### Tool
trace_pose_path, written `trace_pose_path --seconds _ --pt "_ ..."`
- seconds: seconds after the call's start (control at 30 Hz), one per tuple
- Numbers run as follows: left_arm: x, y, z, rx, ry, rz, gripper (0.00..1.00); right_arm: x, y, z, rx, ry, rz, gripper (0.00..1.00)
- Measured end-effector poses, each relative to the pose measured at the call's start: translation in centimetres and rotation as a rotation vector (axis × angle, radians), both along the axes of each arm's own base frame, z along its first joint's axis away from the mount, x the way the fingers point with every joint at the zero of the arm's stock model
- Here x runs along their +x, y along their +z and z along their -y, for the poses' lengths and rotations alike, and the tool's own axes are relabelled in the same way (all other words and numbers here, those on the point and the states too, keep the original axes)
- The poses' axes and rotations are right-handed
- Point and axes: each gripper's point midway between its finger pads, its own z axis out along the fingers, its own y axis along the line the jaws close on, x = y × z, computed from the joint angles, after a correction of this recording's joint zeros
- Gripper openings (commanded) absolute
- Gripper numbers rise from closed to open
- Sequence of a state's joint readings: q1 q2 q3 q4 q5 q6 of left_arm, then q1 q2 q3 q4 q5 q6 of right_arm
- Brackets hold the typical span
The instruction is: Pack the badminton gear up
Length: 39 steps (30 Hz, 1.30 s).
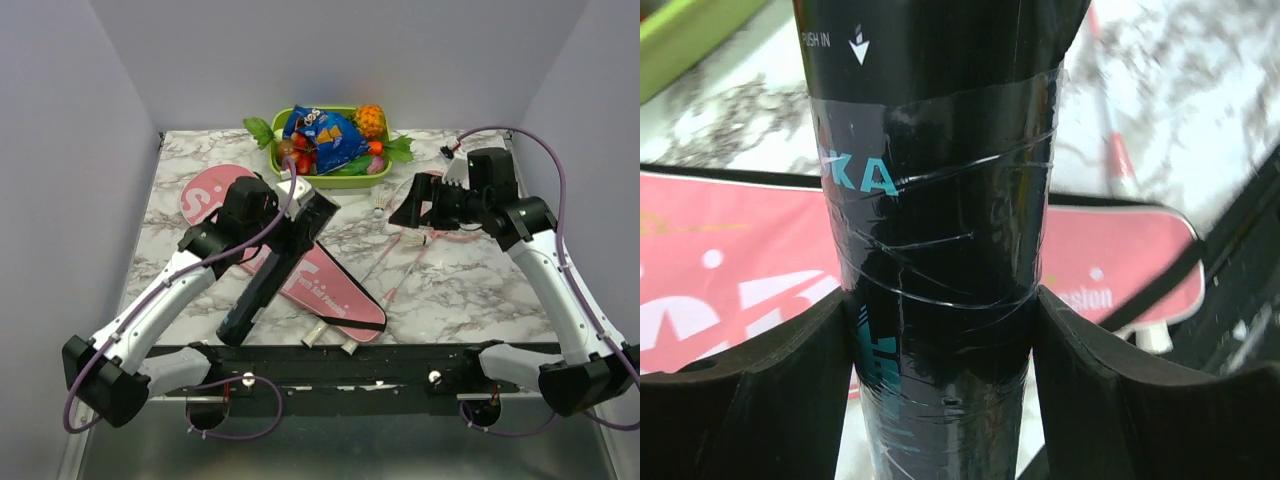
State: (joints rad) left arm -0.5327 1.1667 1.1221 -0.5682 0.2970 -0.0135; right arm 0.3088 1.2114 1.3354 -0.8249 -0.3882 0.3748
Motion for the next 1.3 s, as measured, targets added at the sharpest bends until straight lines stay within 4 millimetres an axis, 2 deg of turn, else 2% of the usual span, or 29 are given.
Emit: trace_pose_path --seconds 0.17,0.4,0.6,0.73,0.97,1.13,1.3 --pt "-4.8 -0.7 1.2 -0.032 -0.179 0.077 0.12 -3.8 0.9 -0.4 0.066 0.093 0.025 0.99" --pt "-8.2 -1.7 2.0 -0.078 -0.314 0.103 0.14 -8.8 2.1 -2.1 0.211 0.284 0.029 0.95" --pt "-11.4 -2.9 4.0 -0.081 -0.438 0.080 0.15 -10.8 3.1 -3.3 0.291 0.401 0.013 0.90" --pt "-13.2 -3.3 5.3 -0.072 -0.506 0.078 0.15 -11.4 3.2 -4.0 0.316 0.454 -0.006 0.80" --pt "-14.7 -4.0 6.9 -0.048 -0.552 0.098 0.16 -12.5 3.1 -6.0 0.349 0.559 -0.038 0.67" --pt "-14.4 -4.5 7.4 -0.032 -0.539 0.109 0.16 -13.5 2.5 -6.9 0.363 0.605 -0.057 0.61" --pt "-13.7 -4.7 7.5 -0.028 -0.506 0.123 0.16 -14.0 1.0 -7.2 0.362 0.606 -0.110 0.51"
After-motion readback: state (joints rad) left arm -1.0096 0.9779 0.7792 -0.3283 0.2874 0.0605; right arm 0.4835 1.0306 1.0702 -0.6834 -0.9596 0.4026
